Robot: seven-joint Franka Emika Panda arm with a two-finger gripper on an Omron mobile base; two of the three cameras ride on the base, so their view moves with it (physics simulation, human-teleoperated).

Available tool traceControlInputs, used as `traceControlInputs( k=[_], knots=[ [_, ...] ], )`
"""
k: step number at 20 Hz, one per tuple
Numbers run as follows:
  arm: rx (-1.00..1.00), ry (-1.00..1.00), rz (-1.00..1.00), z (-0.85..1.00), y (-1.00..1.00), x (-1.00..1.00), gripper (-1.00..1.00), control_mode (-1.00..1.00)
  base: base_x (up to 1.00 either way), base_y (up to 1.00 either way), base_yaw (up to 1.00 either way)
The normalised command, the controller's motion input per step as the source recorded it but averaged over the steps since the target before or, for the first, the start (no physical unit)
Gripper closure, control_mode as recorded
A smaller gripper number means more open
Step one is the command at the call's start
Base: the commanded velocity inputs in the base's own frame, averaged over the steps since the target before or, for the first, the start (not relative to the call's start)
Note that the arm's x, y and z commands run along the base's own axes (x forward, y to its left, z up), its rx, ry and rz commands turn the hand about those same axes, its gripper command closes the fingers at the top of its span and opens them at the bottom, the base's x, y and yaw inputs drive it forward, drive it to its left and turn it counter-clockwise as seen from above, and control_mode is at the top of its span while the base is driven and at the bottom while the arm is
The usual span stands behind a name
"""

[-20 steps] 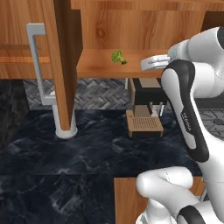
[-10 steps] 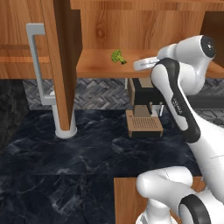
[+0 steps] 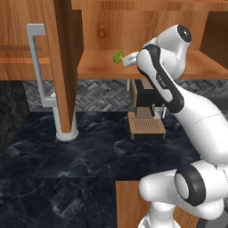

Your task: Pick the broccolis from the cabinet and place them in one bowl. Pick the banana from the sink and place it in the other bowl.

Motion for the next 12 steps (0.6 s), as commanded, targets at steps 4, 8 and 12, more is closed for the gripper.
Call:
traceControlInputs(
  k=[4, 8, 12],
  knots=[
    [0.0, -0.13, 0.01, -0.22, 0.12, 0.44, -1.0, -1.0, 0.0, 0.0, 0.0],
    [0.0, -0.03, 0.0, -0.17, 0.03, 0.48, -1.0, -1.0, 0.0, 0.0, 0.0],
    [-0.03, 0.05, 0.0, -0.12, 0.03, 0.5, -1.0, -1.0, 0.0, 0.0, 0.0]
  ],
)
